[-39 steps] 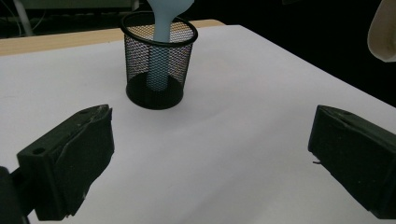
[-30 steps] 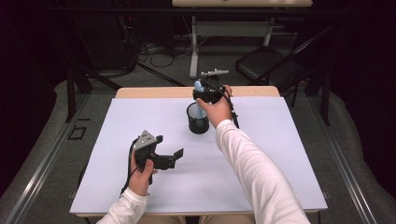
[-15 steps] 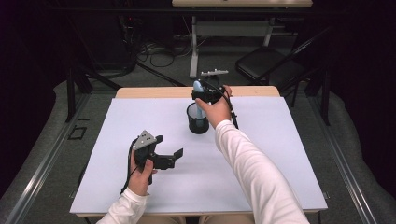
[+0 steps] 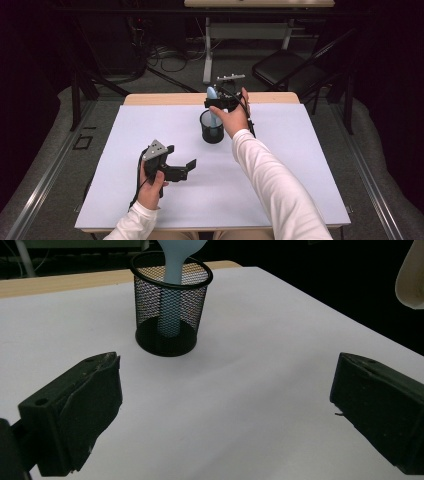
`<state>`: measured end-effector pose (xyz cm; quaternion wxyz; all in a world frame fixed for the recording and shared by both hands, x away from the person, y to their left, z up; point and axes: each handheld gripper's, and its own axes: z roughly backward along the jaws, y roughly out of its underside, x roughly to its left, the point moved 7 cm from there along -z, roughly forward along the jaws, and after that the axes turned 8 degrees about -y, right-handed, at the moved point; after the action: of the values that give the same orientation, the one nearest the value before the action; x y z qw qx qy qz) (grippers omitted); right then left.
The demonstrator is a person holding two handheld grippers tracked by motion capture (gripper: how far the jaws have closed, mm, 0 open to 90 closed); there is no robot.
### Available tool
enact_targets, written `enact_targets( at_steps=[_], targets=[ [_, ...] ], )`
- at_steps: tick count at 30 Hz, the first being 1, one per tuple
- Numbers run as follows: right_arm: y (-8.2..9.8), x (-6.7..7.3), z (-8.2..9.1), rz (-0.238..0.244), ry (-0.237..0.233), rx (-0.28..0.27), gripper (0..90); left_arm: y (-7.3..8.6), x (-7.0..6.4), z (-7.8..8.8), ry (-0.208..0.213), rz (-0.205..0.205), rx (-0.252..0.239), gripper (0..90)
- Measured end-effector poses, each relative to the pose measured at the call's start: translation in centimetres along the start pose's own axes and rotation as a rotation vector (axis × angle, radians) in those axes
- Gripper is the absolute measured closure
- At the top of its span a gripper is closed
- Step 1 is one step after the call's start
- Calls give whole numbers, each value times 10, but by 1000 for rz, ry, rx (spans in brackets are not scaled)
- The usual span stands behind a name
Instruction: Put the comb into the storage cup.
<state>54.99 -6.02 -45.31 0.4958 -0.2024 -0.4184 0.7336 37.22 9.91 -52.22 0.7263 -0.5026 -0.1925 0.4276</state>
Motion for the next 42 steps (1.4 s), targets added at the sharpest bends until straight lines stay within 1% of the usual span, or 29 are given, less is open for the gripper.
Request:
enact_targets(
  at_steps=[5,8,12,13,15,19,26,36,38,42],
  targets=[
    [0,-1,0,-2,2,-1,34,0,0,0,0,6,0,6],
    [0,0,0,-6,-6,0,0,0,0,0,0,6,1,6],
    [0,1,1,-4,-8,4,0,0,0,0,1,7,0,5],
    [0,1,2,-3,-9,4,0,0,0,0,2,1,1,5],
    [0,1,2,-2,-5,6,0,0,0,0,1,7,1,5],
    [0,2,2,-1,-6,3,0,0,0,0,1,2,0,6],
    [-1,2,3,1,-7,4,0,0,0,0,3,8,0,5],
    [-1,3,4,-3,-19,2,0,0,1,1,4,2,1,6],
    [-1,3,5,-3,-20,3,0,0,1,1,3,6,4,6],
    [-2,2,8,-4,-21,-6,0,-2,2,2,0,5,-1,6]
  ],
)
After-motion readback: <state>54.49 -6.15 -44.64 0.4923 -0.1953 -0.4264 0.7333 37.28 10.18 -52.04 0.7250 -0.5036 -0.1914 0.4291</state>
